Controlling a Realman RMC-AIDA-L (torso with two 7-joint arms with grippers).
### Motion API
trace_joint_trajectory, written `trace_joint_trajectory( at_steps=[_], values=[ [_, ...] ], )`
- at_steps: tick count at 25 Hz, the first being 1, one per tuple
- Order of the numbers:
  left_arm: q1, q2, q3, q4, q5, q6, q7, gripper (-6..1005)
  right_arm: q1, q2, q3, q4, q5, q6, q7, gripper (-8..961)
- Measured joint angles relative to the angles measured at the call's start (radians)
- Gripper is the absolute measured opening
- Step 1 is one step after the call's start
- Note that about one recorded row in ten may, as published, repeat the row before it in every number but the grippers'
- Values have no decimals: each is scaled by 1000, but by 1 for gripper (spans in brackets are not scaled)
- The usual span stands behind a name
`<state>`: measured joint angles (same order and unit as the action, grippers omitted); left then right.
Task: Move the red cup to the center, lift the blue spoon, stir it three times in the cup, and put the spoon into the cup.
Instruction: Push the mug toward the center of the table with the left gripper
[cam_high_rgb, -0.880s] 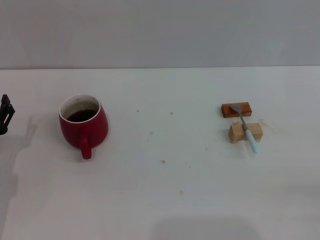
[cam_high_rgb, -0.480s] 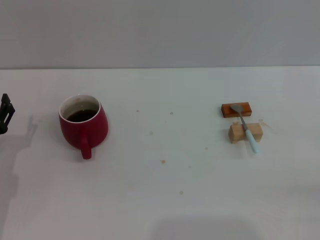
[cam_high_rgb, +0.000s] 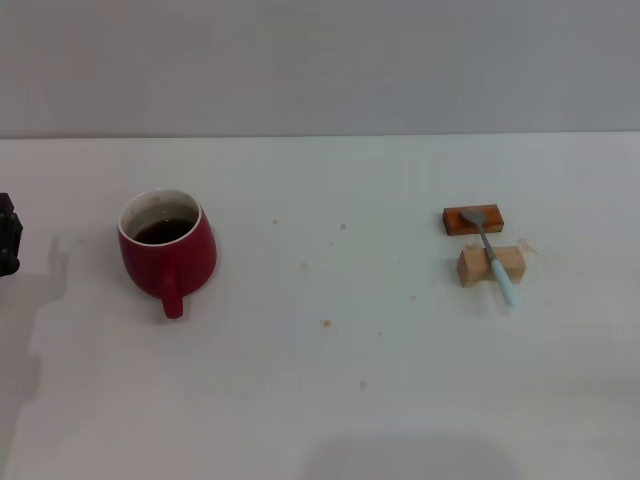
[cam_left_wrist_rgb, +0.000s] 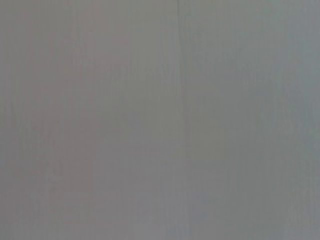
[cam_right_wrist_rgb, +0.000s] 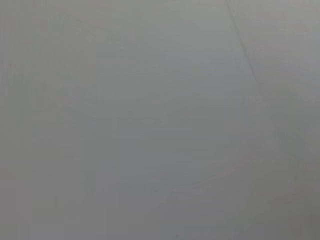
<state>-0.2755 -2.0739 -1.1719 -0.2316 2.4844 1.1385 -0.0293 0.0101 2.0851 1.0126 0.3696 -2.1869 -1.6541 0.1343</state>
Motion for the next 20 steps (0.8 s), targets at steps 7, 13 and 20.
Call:
trace_joint_trajectory(
  at_steps=[7, 13, 20],
  values=[
    [-4, 3, 31, 8, 5, -6, 7, 514, -6, 0, -2, 0, 1, -5, 2, 621],
    [-8, 3, 43, 6, 5, -40, 113, 247, -8, 0, -13, 0, 1, -7, 2, 621],
    [-21, 1, 68, 7, 5, -49, 231, -2, -11, 0, -14, 0, 1, -13, 3, 621]
  ],
)
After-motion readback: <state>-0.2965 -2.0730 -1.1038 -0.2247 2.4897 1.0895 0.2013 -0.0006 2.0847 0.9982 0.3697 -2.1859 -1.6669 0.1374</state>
